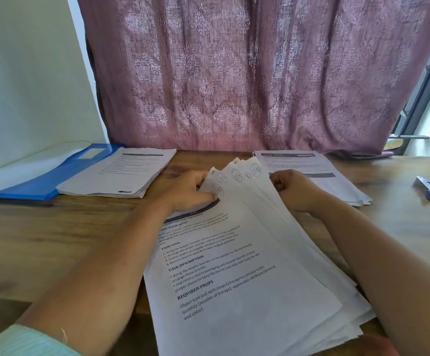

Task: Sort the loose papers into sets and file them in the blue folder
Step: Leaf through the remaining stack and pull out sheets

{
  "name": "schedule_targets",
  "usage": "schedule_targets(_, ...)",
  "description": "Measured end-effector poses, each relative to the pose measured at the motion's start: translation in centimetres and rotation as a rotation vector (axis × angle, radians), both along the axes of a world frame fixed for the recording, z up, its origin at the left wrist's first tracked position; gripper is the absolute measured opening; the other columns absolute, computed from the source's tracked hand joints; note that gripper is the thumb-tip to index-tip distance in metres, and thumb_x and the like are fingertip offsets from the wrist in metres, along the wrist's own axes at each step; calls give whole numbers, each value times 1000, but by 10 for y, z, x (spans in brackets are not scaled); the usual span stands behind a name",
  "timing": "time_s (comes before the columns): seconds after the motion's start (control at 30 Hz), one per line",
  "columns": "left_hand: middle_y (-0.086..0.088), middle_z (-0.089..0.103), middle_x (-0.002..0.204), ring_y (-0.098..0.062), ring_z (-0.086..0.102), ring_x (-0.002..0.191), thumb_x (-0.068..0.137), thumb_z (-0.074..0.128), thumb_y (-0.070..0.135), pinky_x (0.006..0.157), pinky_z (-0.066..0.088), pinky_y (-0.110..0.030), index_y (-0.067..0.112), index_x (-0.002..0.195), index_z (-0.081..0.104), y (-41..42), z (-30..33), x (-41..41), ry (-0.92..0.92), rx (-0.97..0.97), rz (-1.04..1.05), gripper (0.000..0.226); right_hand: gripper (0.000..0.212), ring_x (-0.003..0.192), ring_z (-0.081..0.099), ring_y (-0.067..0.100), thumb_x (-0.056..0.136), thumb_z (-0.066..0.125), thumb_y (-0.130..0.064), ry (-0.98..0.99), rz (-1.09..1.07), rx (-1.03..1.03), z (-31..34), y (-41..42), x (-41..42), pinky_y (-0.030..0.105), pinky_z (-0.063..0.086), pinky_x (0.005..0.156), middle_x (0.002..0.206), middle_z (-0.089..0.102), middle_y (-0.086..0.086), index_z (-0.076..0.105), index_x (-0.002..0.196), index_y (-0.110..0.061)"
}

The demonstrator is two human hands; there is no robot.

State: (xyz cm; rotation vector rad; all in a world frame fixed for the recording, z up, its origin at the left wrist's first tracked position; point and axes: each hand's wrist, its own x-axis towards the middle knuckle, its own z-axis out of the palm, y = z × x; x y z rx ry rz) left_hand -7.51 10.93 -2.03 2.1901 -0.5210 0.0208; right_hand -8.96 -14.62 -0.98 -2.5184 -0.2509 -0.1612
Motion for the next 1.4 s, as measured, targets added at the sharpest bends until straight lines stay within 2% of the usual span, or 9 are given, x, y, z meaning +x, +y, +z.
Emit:
schedule_targets(0.13,10,66,105,25,56,71,86,70,3,63,38,3,11,119,65,0,0,-1,7,12,5,35,7,67,49,18,97,52,-22,-171,-135,144,2,-6,6,24,36,56,71,57,0,57,93,-18)
schedule_targets(0.27,8,66,108,25,55,71,85,71,4,65,38,4,10,120,65,1,1,-2,-9,27,10,36,22,85,56,21,100,46,-24,-279,-331,381,6,-20,15,29,39,71,101,62,3,56,114,-10)
schedule_targets(0.37,15,64,108,25,55,75,86,71,7,69,41,2,15,118,66,2,2,-4,-16,67,5,33,34,90,70,22,85,72,-36,-2,-210,381,6,-38,19,36,55,83,101,72,2,66,110,-14)
schedule_targets(0.47,17,69,110,15,60,89,85,72,13,83,50,-13,20,117,68,3,1,-2,-3,81,12,33,45,91,73,26,65,86,-23,473,2,290,5,-52,12,44,56,89,98,75,8,71,104,-7)
schedule_targets(0.53,19,68,107,14,60,91,85,72,15,77,45,-8,25,116,67,4,1,-1,0,95,13,33,36,87,73,26,68,83,-13,535,11,241,5,-55,8,42,57,86,96,76,9,71,101,-4)
schedule_targets(0.77,17,68,106,17,58,85,86,72,17,69,42,-3,22,115,67,5,0,1,4,89,43,30,12,86,71,19,92,65,-24,57,-175,495,3,-58,22,34,56,76,97,73,1,69,101,-16)
schedule_targets(0.97,16,68,108,20,56,79,85,73,16,63,39,2,21,116,67,5,-2,4,-13,111,45,32,27,88,63,23,96,56,-19,-204,-569,798,10,-64,21,28,49,69,102,67,7,63,118,-5)
schedule_targets(1.13,21,63,100,18,55,77,83,75,18,60,37,2,25,108,65,5,-1,3,-50,154,49,28,37,79,62,11,97,49,0,-26,-528,1463,13,-62,17,17,51,57,119,61,5,47,134,-1)
schedule_targets(1.4,18,61,111,6,55,89,74,84,25,62,35,-3,29,122,61,5,-1,5,-66,211,63,54,33,67,57,6,101,43,-5,165,-368,1436,10,-41,10,9,47,47,95,63,12,48,133,-10)
